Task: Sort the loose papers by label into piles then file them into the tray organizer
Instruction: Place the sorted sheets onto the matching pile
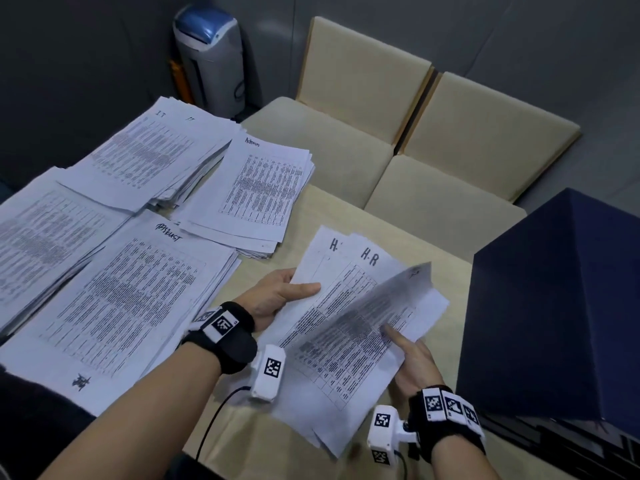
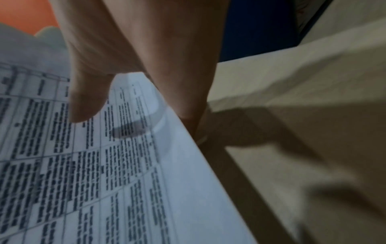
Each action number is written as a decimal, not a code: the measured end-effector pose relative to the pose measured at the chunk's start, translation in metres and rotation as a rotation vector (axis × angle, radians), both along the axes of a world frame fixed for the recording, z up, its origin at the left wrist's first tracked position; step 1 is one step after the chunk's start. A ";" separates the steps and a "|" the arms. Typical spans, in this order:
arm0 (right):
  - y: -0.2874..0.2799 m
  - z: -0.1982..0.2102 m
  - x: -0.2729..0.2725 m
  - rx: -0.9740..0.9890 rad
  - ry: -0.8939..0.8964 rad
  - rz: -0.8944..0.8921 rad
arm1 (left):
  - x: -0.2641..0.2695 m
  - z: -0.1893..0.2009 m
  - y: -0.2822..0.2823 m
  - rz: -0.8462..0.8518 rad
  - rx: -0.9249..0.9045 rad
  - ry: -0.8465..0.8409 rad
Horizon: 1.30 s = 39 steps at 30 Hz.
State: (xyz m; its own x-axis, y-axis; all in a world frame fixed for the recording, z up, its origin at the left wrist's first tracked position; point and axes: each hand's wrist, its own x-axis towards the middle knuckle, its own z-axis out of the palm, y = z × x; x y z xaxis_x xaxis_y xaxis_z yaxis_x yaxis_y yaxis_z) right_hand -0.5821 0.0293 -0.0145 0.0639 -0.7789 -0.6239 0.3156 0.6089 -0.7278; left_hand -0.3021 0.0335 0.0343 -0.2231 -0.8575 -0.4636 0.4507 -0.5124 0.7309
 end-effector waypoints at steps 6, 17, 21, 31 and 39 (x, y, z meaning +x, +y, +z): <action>0.006 0.008 -0.011 -0.001 0.100 -0.021 | 0.013 -0.011 -0.001 0.268 0.049 -0.278; 0.002 0.014 -0.005 0.095 -0.134 -0.011 | -0.006 0.003 -0.003 0.014 0.013 -0.412; -0.006 0.023 -0.006 -0.033 -0.095 -0.022 | -0.021 0.014 -0.007 0.084 0.045 -0.431; -0.038 0.101 0.018 -0.394 0.044 -0.079 | -0.011 0.033 -0.019 0.081 -0.188 -0.525; -0.041 0.152 0.039 -0.815 0.195 0.035 | -0.025 0.060 -0.034 0.411 -0.542 -0.653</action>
State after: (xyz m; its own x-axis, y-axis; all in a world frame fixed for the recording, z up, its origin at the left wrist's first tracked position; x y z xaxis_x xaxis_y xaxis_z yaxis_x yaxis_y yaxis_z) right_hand -0.5430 -0.0115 0.1371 0.0453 -0.9904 0.1307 0.1291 -0.1240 -0.9839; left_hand -0.3271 -0.0004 0.0947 0.3080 -0.9466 0.0954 -0.0621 0.0801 0.9949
